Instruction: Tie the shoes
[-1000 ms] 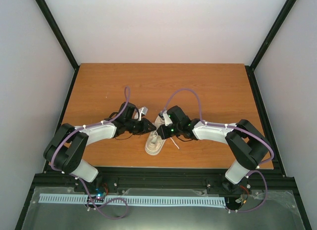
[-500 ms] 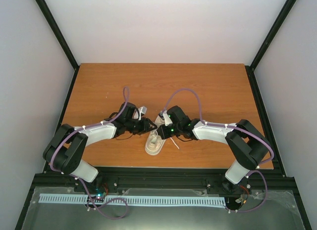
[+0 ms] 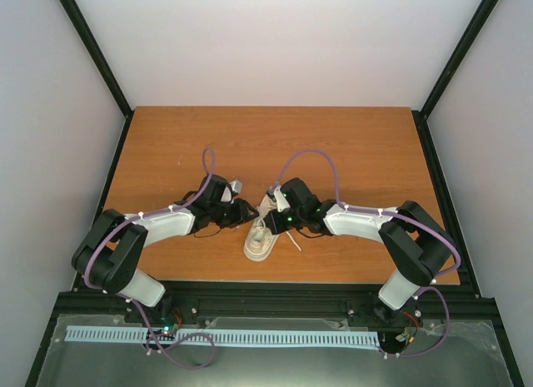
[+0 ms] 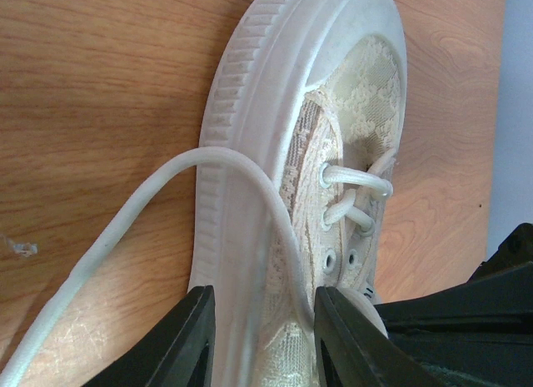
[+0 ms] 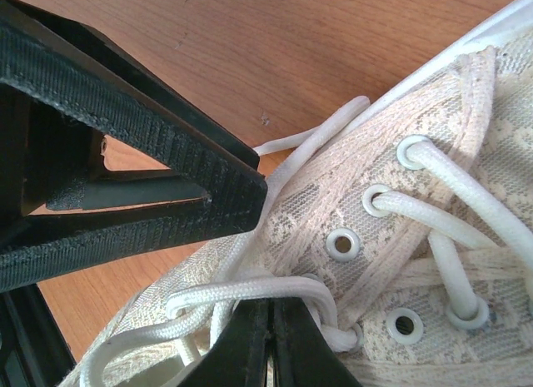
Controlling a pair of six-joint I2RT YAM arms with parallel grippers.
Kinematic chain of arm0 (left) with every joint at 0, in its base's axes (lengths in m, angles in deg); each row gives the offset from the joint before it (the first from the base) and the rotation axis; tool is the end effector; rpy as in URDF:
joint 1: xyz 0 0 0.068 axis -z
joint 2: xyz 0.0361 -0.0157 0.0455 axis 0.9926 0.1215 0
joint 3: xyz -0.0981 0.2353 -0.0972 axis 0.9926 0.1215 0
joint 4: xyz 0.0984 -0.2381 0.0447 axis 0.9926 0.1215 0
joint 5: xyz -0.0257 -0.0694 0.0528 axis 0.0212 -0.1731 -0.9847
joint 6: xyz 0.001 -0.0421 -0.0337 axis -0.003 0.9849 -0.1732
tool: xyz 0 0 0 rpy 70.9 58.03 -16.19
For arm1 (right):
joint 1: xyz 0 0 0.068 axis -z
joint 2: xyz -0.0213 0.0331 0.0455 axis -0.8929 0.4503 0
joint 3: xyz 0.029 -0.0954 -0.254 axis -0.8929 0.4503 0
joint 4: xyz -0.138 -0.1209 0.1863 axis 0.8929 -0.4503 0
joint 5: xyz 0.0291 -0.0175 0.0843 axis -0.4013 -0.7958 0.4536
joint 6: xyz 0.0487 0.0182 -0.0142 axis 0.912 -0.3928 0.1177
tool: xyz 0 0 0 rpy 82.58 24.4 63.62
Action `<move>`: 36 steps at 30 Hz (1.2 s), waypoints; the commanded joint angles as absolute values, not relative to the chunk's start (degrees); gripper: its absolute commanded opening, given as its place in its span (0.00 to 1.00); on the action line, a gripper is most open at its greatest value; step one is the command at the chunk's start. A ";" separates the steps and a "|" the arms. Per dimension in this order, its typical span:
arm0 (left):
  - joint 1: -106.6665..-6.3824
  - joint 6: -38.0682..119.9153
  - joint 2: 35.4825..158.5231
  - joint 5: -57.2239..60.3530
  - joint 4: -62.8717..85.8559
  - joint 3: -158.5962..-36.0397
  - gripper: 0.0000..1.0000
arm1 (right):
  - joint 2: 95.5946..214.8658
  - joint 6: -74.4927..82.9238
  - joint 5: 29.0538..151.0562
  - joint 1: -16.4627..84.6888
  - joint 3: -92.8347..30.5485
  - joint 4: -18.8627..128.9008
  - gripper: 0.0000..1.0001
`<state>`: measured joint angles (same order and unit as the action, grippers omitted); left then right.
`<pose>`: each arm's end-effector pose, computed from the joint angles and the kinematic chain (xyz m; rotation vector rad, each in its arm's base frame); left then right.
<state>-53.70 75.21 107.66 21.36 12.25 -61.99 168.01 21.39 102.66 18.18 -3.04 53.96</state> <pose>0.2342 -0.1508 0.1523 -0.1273 2.6274 -1.1334 0.2189 0.2367 0.1613 -0.6437 2.4965 0.9381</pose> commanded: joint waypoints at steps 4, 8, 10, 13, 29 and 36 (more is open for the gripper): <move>-53.83 73.41 106.76 24.46 11.81 -63.08 0.35 | 168.45 20.44 102.63 17.89 -3.59 53.59 0.03; -53.77 71.95 107.23 26.44 12.32 -63.93 0.33 | 168.46 20.47 102.63 17.89 -3.70 53.68 0.03; -53.82 71.55 107.87 27.27 12.28 -64.16 0.32 | 168.53 20.48 102.63 17.87 -3.68 53.68 0.03; -53.77 71.82 108.07 27.89 11.41 -63.93 0.30 | 168.60 20.53 102.68 17.89 -3.68 53.75 0.03; -53.76 72.85 108.46 29.86 8.25 -63.38 0.30 | 169.05 20.65 102.91 17.89 -3.89 53.59 0.03; -53.67 72.78 108.47 30.27 7.83 -63.46 0.30 | 169.33 20.61 103.07 17.89 -4.23 53.55 0.03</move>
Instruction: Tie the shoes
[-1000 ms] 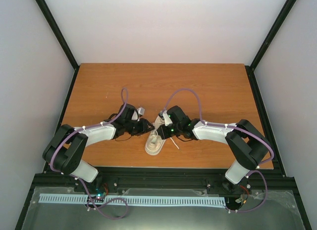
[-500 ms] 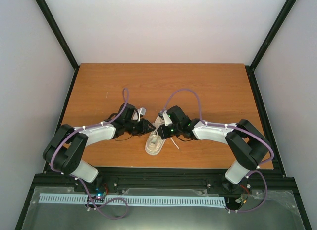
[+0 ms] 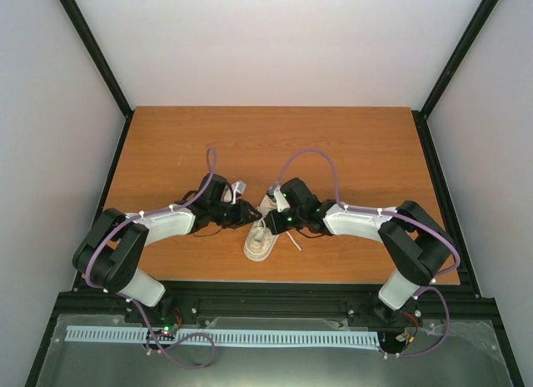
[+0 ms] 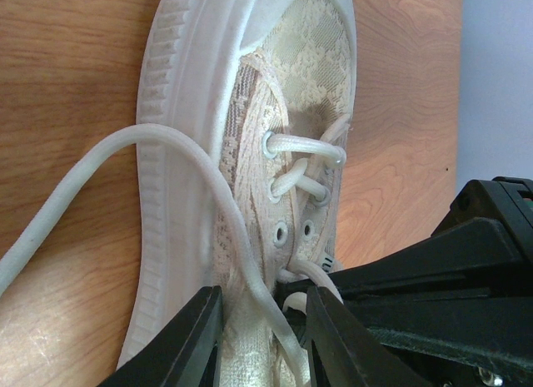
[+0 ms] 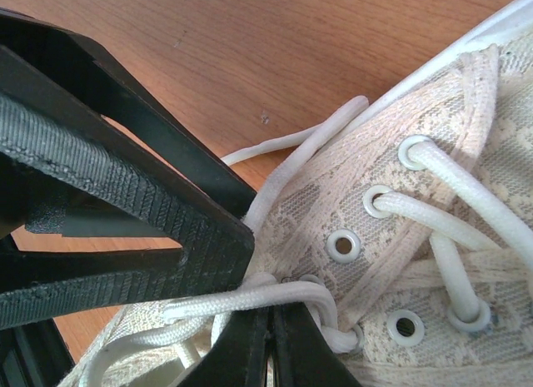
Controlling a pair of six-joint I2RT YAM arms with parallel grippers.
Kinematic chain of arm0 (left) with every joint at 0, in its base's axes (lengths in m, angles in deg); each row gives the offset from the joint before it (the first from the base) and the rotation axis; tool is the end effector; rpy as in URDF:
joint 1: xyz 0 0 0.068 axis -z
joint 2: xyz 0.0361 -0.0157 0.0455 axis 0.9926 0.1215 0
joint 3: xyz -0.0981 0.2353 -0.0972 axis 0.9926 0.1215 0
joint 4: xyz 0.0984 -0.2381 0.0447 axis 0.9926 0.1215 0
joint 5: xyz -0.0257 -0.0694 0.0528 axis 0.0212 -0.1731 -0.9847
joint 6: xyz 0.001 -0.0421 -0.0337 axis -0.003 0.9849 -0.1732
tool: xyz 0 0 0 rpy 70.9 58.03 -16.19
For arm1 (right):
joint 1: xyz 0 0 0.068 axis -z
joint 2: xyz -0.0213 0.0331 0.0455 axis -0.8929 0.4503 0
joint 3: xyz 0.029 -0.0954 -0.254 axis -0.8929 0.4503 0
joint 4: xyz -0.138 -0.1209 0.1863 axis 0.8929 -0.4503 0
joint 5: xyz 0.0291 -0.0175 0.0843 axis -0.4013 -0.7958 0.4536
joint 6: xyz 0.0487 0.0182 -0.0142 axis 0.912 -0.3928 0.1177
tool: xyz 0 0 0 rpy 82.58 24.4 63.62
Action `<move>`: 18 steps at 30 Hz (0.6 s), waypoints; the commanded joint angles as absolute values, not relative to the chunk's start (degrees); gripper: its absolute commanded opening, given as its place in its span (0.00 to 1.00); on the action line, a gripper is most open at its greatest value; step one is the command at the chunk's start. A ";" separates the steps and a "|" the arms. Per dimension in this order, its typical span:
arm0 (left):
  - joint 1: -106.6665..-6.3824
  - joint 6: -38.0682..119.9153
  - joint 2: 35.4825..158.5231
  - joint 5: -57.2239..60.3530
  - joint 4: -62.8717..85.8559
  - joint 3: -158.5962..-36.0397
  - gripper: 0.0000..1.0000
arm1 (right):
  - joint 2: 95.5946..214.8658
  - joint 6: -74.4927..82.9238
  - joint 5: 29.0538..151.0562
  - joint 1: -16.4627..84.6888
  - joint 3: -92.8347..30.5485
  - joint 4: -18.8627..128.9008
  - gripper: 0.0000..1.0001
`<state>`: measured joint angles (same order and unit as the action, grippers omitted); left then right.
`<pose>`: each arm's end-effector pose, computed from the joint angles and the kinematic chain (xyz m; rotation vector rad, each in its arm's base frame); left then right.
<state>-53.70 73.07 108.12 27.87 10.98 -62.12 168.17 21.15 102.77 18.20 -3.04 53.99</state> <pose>0.2335 -0.1543 0.1540 -0.0092 2.6193 -1.2604 0.2191 0.2368 0.1606 -0.6492 2.4967 0.9376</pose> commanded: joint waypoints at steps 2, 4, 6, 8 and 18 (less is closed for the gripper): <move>-53.54 72.76 108.55 30.43 7.74 -63.55 0.31 | 169.35 20.60 103.07 17.89 -4.20 53.48 0.03; -53.42 72.68 108.65 30.50 7.62 -63.60 0.31 | 169.42 20.65 103.07 17.89 -4.28 53.39 0.03; -53.19 72.59 108.83 30.60 7.67 -63.71 0.30 | 169.43 20.63 102.96 17.88 -4.29 53.38 0.03; -52.98 72.54 109.14 30.68 7.69 -63.81 0.29 | 169.46 20.60 102.97 17.89 -4.29 53.33 0.03; -51.58 71.90 110.46 31.60 7.91 -64.99 0.29 | 169.41 20.55 102.89 17.89 -4.46 53.16 0.03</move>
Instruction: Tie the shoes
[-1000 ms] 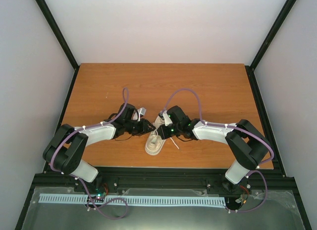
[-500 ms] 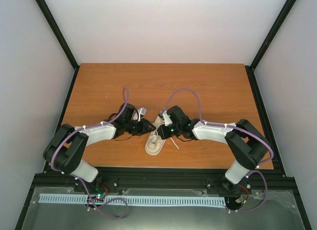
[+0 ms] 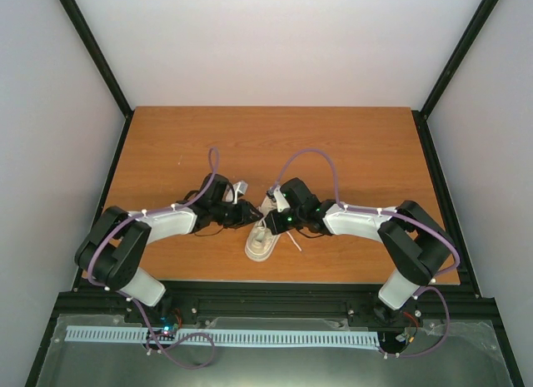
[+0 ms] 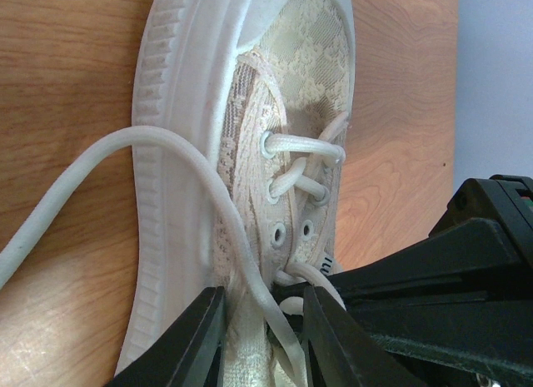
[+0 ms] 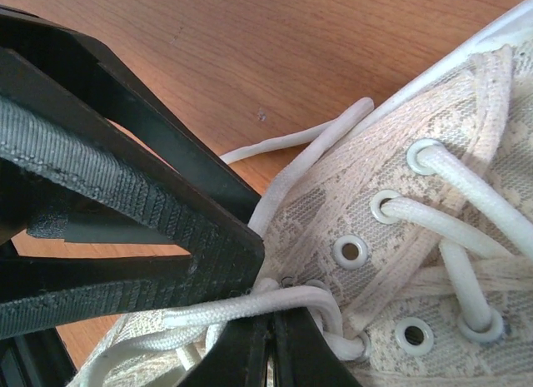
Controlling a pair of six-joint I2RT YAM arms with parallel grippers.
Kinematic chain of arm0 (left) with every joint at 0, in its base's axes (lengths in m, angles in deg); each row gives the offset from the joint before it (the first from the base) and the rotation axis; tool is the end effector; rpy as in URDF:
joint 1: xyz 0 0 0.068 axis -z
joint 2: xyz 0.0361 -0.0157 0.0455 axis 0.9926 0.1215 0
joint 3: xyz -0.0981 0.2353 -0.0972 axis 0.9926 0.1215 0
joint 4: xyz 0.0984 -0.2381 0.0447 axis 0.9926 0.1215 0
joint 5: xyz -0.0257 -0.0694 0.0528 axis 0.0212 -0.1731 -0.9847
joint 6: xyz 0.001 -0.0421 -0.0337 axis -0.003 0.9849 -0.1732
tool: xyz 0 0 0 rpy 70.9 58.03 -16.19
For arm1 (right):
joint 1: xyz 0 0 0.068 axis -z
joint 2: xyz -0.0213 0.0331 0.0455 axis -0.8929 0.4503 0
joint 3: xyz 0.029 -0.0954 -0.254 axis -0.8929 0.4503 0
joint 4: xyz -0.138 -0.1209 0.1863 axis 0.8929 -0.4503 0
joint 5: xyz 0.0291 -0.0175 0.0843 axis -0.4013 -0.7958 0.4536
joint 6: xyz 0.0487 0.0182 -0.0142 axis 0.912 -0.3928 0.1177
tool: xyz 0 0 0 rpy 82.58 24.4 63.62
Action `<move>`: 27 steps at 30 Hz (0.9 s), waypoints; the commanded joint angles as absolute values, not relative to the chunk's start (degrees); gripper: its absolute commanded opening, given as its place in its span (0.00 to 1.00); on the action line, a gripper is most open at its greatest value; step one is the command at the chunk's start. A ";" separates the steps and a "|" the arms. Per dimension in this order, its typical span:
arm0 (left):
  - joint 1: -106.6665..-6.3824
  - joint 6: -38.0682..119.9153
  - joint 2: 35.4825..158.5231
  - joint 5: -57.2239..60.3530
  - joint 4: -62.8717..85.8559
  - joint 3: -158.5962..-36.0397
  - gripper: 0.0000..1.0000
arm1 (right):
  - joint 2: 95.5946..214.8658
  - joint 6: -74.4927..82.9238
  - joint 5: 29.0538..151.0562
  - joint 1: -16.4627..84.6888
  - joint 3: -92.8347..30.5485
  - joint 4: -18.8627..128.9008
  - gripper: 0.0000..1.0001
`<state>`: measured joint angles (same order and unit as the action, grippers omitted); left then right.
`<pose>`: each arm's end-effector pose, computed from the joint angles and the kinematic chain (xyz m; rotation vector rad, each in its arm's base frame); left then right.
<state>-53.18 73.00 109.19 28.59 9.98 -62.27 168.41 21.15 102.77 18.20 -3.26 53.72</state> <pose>0.2340 -0.1580 0.1513 0.0120 2.6219 -1.2782 0.2195 0.2373 0.1600 -0.6493 2.5021 0.9353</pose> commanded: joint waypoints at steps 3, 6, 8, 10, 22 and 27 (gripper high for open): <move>-50.64 71.88 111.27 32.19 7.61 -65.45 0.29 | 169.01 20.70 102.46 17.89 -4.30 53.13 0.03; -49.10 72.33 111.95 32.23 7.33 -65.76 0.26 | 167.56 20.74 101.13 17.89 -3.58 53.07 0.03; -48.04 72.78 112.11 32.23 7.03 -65.44 0.26 | 166.81 20.61 100.42 17.89 -3.31 52.21 0.03; -47.39 73.24 111.83 32.05 7.10 -64.83 0.26 | 165.97 20.80 99.59 17.89 -2.44 51.89 0.03; -46.46 74.78 103.79 30.35 9.76 -58.77 0.28 | 158.69 22.19 95.96 17.89 3.62 50.82 0.03; -46.85 71.15 102.36 25.83 16.48 -61.38 0.31 | 160.07 21.96 97.10 17.89 3.67 51.12 0.03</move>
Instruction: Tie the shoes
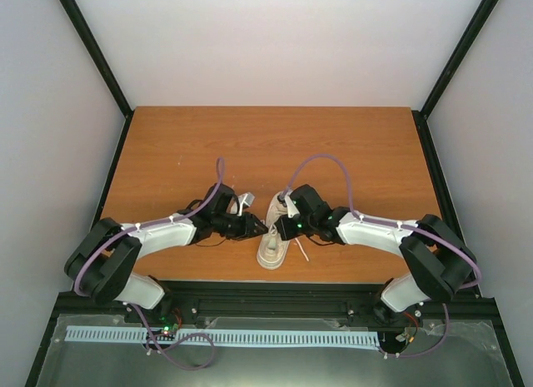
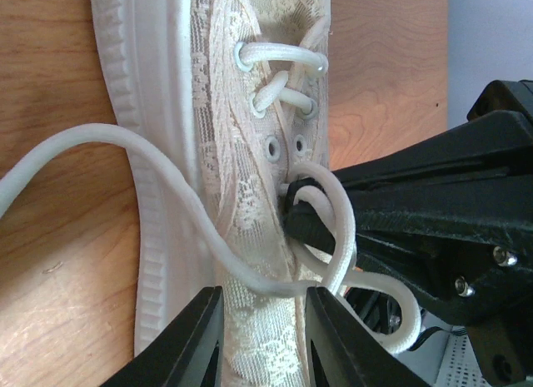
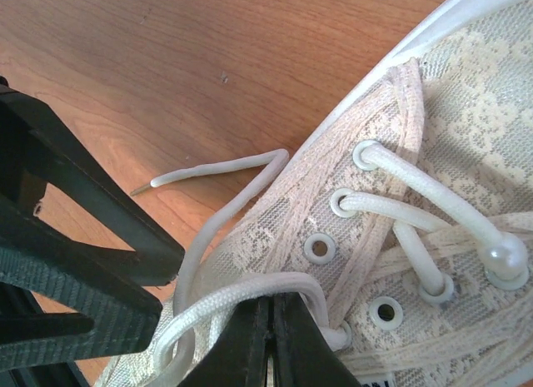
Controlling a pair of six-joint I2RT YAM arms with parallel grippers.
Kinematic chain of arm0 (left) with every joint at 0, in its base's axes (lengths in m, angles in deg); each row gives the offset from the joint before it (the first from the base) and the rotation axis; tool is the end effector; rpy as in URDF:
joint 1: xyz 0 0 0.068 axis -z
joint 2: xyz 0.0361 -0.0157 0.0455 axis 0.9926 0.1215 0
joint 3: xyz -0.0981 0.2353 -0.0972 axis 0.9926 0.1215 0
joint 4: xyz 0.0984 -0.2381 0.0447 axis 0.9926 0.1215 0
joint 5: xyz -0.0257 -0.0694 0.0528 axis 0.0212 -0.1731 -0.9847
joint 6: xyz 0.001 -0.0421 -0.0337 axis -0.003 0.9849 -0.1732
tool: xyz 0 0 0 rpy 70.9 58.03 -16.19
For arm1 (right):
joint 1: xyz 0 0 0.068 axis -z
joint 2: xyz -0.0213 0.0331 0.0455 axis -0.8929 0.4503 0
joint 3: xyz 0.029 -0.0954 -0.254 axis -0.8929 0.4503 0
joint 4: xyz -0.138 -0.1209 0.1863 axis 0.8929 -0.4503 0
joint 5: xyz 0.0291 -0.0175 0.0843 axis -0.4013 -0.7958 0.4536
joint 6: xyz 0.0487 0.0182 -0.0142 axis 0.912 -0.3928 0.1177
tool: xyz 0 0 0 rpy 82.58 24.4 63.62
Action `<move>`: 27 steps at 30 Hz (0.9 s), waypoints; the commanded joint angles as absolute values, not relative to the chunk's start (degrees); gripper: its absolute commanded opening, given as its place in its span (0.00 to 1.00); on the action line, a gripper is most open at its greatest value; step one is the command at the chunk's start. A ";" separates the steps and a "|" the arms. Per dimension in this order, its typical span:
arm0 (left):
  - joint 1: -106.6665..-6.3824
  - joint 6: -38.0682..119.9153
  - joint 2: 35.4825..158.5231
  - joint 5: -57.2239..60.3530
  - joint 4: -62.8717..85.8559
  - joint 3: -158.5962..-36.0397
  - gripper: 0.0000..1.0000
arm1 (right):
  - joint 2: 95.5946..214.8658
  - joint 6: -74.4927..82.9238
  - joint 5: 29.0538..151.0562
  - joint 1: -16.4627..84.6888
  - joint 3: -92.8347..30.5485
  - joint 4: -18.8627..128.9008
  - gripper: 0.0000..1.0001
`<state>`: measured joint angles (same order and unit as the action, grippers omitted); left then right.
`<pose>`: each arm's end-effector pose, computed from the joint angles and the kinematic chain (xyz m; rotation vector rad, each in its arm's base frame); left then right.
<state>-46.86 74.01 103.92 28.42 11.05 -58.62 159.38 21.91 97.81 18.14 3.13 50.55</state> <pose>0.1997 -0.1714 0.1556 0.1380 2.6511 -1.3188 0.1962 0.2102 0.1684 -0.5885 2.5104 0.8363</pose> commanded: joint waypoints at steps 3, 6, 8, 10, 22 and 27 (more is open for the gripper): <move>-47.67 71.33 102.13 25.40 15.40 -61.83 0.38 | 160.56 21.37 97.92 17.89 3.46 51.18 0.03; -47.70 70.35 103.64 27.37 14.99 -63.64 0.40 | 161.15 20.99 98.41 17.89 2.92 51.02 0.03; -47.70 69.84 104.68 28.75 13.91 -64.42 0.40 | 161.86 20.84 98.58 17.88 2.39 50.91 0.03; -47.70 69.15 105.46 29.83 13.16 -65.19 0.40 | 162.48 20.79 98.68 17.89 2.12 50.89 0.03; -47.70 66.89 109.41 33.44 14.33 -66.63 0.20 | 164.13 21.09 98.34 17.89 0.66 50.59 0.03; -47.69 66.87 108.55 33.15 15.13 -65.85 0.08 | 163.85 21.08 97.38 17.89 0.09 49.70 0.03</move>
